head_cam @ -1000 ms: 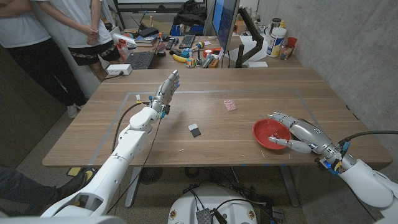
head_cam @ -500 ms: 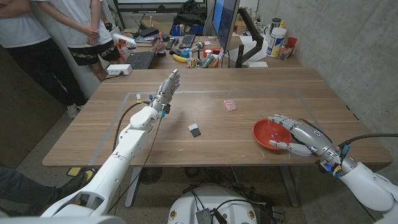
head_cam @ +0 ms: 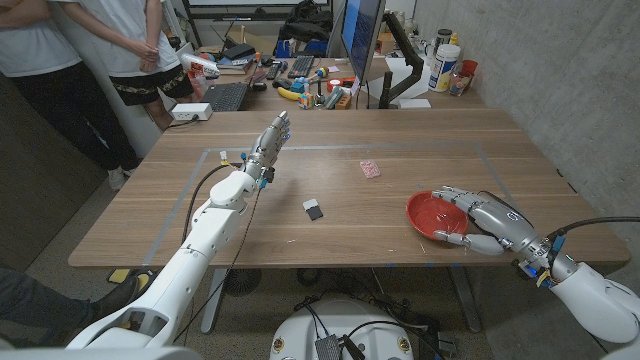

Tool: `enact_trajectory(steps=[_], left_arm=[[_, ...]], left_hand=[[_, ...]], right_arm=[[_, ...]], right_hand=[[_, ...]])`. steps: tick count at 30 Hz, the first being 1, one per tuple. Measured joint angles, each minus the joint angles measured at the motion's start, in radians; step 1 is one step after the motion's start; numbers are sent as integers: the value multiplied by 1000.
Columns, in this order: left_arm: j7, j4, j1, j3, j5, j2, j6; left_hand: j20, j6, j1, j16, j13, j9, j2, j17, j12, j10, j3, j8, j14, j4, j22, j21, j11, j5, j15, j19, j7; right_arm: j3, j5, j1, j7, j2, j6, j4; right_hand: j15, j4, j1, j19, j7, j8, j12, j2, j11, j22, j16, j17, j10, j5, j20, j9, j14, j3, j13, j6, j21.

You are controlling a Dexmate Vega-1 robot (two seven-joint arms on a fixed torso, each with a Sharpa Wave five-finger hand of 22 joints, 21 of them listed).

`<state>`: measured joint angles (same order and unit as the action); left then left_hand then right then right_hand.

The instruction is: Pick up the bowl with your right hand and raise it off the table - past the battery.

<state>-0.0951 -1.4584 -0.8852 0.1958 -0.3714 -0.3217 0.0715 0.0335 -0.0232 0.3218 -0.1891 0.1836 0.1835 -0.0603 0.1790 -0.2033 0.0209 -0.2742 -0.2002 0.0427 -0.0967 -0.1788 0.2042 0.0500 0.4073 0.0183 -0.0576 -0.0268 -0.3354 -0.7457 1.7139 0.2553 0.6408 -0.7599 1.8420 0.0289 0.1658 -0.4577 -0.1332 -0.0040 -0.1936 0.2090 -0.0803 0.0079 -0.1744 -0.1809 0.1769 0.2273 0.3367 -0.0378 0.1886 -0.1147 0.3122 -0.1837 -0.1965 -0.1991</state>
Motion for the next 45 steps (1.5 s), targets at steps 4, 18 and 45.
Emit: enact_trajectory(steps=[4, 18, 45], left_arm=[[-2, 3, 1, 0, 0, 1, 0], [-8, 9, 5, -1, -2, 1, 3], [3, -7, 3, 7, 17, -9, -10]], left_hand=[[0, 0, 0, 0, 0, 0, 0, 0, 0, 0, 0, 0, 0, 0, 0, 0, 0, 0, 0, 0, 0], [0, -6, 0, 0, 0, 0, 0, 0, 0, 0, 0, 0, 0, 0, 0, 0, 0, 0, 0, 0, 6], [0, -6, 0, 0, 0, 0, 0, 0, 0, 0, 8, 0, 0, 0, 0, 0, 0, 0, 0, 0, 6]], right_arm=[[-3, -22, 7, 10, 2, 9, 8], [-4, -111, 36, 56, 14, 58, 40], [20, -203, 89, 97, 66, 193, 88]], right_hand=[[0, 0, 0, 0, 0, 0, 0, 0, -1, 0, 0, 0, 1, 4, 0, 0, 0, 0, 0, 0, 0], [0, 0, -18, 0, -15, 0, 0, -8, -10, 0, 0, 0, -8, 15, 0, 0, 0, 0, 0, 4, 0], [-6, -4, -54, 17, -23, 0, 0, -4, -1, 0, 0, 0, -17, 26, 2, 0, 6, 4, 0, 13, 8]])
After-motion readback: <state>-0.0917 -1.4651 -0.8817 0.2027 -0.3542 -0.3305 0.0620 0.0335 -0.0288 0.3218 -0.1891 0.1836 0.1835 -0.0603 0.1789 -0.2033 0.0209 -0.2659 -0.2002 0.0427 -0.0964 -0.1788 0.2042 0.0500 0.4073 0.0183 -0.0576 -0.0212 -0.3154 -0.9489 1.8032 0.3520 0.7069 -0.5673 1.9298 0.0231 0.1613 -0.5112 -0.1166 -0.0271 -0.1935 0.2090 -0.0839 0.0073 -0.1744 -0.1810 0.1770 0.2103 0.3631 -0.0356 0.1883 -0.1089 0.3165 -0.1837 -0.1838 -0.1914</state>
